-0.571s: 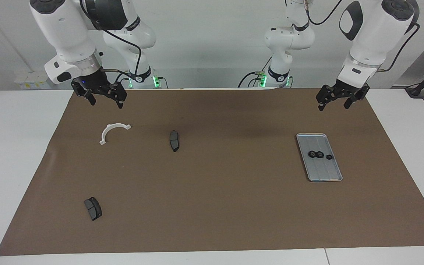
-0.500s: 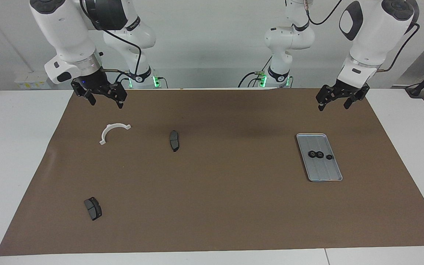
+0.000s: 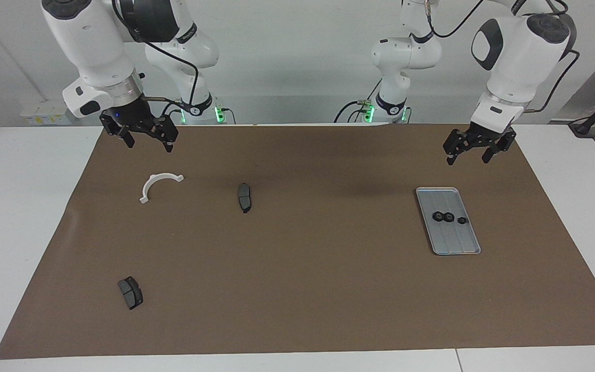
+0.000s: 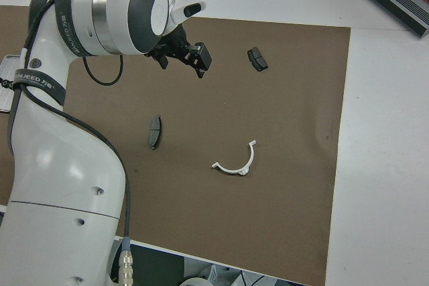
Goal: Place bearing gear from tray to pile
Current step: 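Move the left gripper over the black gears in the metal tray, then lower the left gripper and grasp one black gear in the tray, then carry the gear with the left gripper to the table center and release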
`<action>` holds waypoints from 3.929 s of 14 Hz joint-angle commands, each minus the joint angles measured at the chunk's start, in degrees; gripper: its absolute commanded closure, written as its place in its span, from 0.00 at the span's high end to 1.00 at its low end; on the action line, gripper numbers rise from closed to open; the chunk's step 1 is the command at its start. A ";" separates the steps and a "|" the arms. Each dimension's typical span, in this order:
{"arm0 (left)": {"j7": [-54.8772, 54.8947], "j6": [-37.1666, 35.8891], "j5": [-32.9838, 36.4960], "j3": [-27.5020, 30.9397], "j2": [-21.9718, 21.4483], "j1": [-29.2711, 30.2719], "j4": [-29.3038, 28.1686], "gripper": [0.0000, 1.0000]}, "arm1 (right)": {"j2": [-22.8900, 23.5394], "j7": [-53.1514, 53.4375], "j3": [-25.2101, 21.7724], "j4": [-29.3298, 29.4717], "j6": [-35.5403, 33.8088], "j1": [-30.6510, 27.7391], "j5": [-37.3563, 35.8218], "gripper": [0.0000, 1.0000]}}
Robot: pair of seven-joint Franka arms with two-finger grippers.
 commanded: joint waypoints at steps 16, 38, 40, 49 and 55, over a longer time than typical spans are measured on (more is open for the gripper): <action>-47.55 36.42 0.98 -0.39 9.62 3.73 -20.36 0.81 | -0.36 -1.02 -0.35 -0.57 -0.05 0.06 0.24 1.00; -57.37 40.22 1.07 -0.30 14.47 1.00 -20.98 0.14 | -0.36 -1.02 -0.35 -0.57 -0.14 0.24 0.24 1.00; -57.28 38.30 1.07 -0.30 15.00 1.18 -17.92 0.13 | -0.45 -1.02 -0.35 -0.57 -0.14 0.07 0.24 1.00; -58.25 27.39 1.07 -0.83 18.43 -13.29 -4.62 0.15 | -0.71 -1.20 -0.35 -1.18 -1.01 -0.29 0.24 1.00; -57.20 27.74 1.07 -0.83 17.99 -27.72 -6.11 0.21 | -0.72 -1.11 -0.35 -1.27 -1.02 -0.90 0.24 1.00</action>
